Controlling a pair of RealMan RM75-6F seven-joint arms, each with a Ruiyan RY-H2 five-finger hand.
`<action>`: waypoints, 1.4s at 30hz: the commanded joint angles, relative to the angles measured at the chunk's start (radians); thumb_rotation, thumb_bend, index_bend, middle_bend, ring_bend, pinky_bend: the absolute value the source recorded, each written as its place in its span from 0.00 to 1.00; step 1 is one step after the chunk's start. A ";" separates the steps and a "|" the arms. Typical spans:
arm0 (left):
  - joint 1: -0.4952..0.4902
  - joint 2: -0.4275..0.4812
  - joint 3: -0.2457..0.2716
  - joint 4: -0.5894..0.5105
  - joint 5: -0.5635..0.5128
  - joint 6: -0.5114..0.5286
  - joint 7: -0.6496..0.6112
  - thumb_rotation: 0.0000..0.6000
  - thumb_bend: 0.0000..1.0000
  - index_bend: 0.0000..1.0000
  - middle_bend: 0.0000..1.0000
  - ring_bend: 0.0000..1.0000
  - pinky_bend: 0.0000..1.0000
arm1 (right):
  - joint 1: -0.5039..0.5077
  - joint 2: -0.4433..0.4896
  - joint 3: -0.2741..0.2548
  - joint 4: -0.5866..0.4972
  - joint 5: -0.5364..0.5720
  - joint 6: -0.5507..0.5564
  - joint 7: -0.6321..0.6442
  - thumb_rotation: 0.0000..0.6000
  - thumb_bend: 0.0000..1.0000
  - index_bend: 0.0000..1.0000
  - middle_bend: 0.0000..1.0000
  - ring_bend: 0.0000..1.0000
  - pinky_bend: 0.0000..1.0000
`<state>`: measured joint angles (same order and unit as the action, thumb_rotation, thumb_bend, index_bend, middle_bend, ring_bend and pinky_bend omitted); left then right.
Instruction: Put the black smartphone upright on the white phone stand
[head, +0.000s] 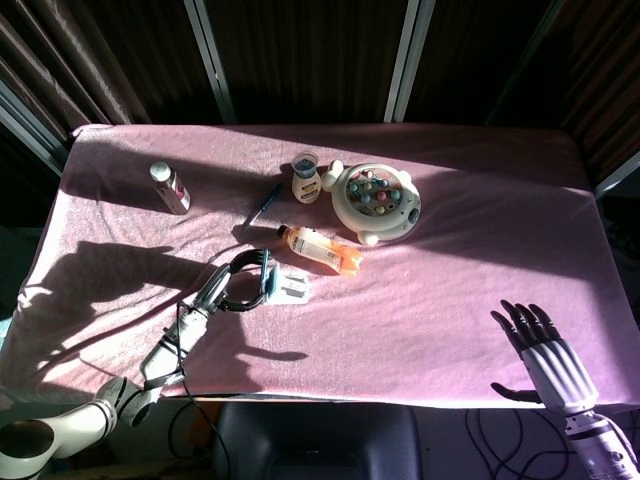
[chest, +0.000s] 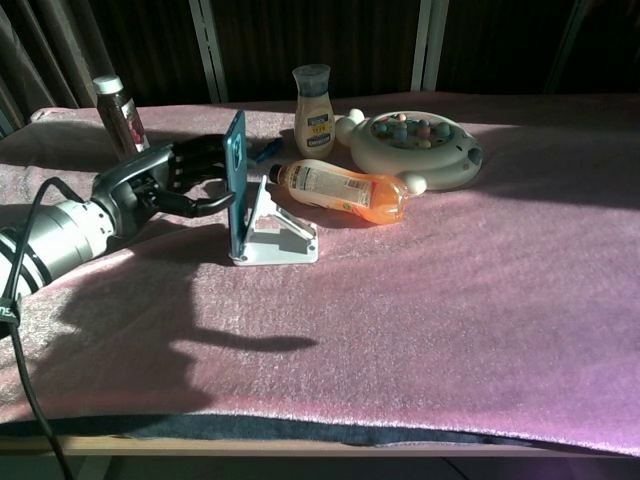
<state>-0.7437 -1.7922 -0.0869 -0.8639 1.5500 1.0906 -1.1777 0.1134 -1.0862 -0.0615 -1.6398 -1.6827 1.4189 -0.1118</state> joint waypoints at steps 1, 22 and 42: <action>-0.003 -0.006 0.000 0.009 -0.002 0.000 -0.003 1.00 0.34 0.51 0.57 0.23 0.03 | -0.002 0.001 0.001 0.000 0.002 0.002 0.000 1.00 0.18 0.00 0.00 0.00 0.02; -0.014 0.012 0.008 -0.013 -0.013 -0.028 -0.022 1.00 0.30 0.04 0.06 0.00 0.00 | -0.003 0.002 0.002 0.001 0.000 0.004 -0.002 1.00 0.18 0.00 0.00 0.00 0.02; 0.143 0.350 0.065 -0.296 -0.116 0.000 0.493 1.00 0.35 0.00 0.00 0.00 0.00 | -0.005 0.008 0.005 0.007 0.008 0.005 0.009 1.00 0.18 0.00 0.00 0.00 0.02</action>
<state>-0.6957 -1.6406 -0.0634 -0.9843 1.5248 1.1224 -1.0006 0.1084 -1.0776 -0.0566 -1.6325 -1.6764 1.4254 -0.1008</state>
